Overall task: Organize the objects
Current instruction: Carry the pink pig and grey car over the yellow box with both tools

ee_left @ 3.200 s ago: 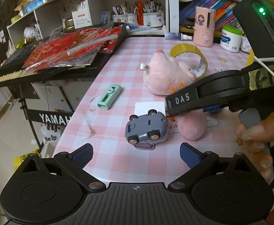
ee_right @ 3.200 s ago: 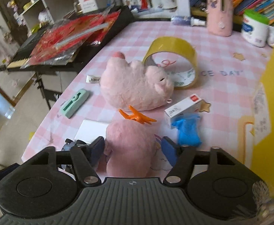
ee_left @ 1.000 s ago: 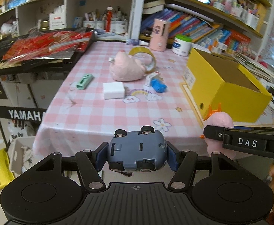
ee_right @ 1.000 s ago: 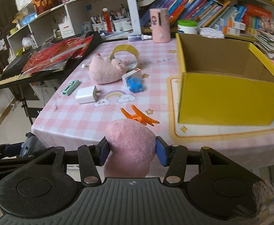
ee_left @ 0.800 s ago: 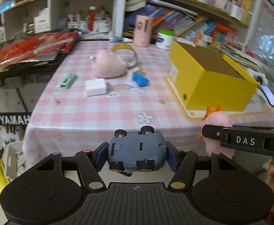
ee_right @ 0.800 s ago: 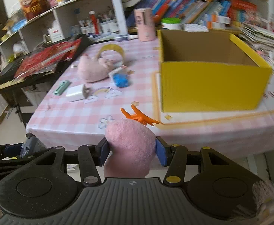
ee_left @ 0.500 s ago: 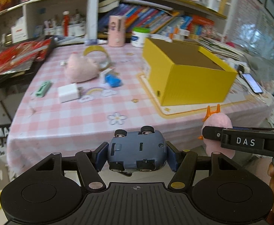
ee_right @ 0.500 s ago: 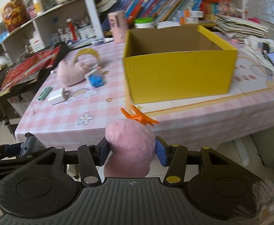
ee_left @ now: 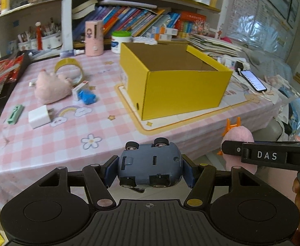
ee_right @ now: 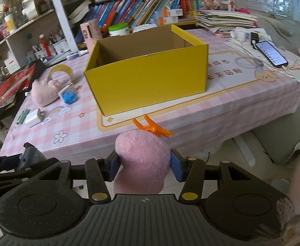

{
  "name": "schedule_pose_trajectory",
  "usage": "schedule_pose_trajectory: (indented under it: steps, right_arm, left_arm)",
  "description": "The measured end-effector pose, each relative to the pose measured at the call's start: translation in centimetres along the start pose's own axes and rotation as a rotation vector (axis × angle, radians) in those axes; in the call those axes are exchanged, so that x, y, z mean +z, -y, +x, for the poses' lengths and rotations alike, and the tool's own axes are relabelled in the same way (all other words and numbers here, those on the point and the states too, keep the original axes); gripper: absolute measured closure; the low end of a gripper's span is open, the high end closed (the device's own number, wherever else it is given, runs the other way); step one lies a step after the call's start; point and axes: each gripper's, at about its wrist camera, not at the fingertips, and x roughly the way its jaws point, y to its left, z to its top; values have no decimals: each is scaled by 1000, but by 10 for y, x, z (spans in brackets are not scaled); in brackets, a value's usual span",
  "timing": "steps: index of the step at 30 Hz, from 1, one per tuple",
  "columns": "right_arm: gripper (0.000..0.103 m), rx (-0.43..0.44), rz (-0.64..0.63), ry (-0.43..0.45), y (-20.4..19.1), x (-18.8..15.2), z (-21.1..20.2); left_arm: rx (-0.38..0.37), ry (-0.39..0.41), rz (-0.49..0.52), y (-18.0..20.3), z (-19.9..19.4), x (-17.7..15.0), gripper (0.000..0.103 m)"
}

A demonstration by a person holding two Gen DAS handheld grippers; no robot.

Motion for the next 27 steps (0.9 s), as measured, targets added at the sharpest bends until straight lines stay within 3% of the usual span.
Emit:
schedule_pose_trajectory:
  steps: [16,23,27]
  right_arm:
    - [55,-13,23,-12,17,17,12]
    - [55,-17,14,13,25,35,18]
    - [55,-15,1,71,30,53,17]
  left_arm:
    - [0,17,22,9,14,19,41]
    - [-7,74,42,18,21,37,41]
    - [-10,127,44,21,23,53,41]
